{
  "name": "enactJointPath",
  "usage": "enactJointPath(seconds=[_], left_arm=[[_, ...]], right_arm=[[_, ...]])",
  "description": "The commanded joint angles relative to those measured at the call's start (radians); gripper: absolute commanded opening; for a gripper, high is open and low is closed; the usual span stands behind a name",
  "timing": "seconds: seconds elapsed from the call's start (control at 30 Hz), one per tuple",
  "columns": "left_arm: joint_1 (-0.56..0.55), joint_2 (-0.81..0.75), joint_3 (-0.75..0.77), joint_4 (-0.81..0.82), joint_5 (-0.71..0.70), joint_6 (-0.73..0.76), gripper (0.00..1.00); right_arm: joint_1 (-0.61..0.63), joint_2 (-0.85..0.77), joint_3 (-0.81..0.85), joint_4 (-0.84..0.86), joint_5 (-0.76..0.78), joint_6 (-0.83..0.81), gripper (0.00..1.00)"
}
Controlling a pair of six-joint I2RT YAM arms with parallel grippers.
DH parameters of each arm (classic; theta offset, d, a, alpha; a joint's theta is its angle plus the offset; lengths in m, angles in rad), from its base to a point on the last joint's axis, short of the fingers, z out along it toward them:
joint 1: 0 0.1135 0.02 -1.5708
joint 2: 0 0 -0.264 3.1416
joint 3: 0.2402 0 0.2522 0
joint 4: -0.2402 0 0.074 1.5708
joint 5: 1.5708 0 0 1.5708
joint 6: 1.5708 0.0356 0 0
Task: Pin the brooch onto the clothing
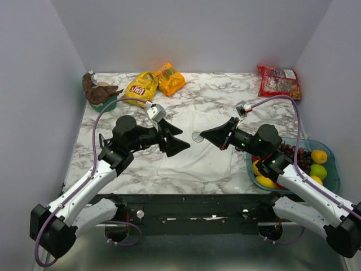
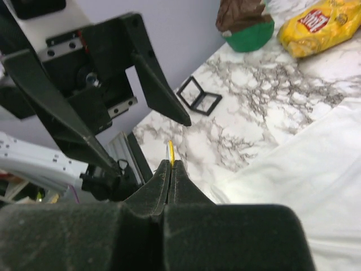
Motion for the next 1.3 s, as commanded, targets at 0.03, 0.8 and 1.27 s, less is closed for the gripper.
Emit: enactJointPath(seconds=[0.03, 0.8, 1.27], left_arm=[[-0.004, -0.111, -0.203, 0.540, -0.225, -0.353, 0.90], [-0.087, -0.115, -0.352, 0.816, -0.452, -0.477, 0.73], [-0.099, -0.065, -0.340, 0.899, -0.415, -0.494, 0.60]], right_arm=[[0.032, 0.035, 0.005, 0.272, 0.136, 0.118, 0.01], [0.092, 0.178, -0.002, 0.614, 0.150, 0.233, 0.00], [0.103, 0.229, -0.025, 0.697, 0.145, 0.256, 0.01]])
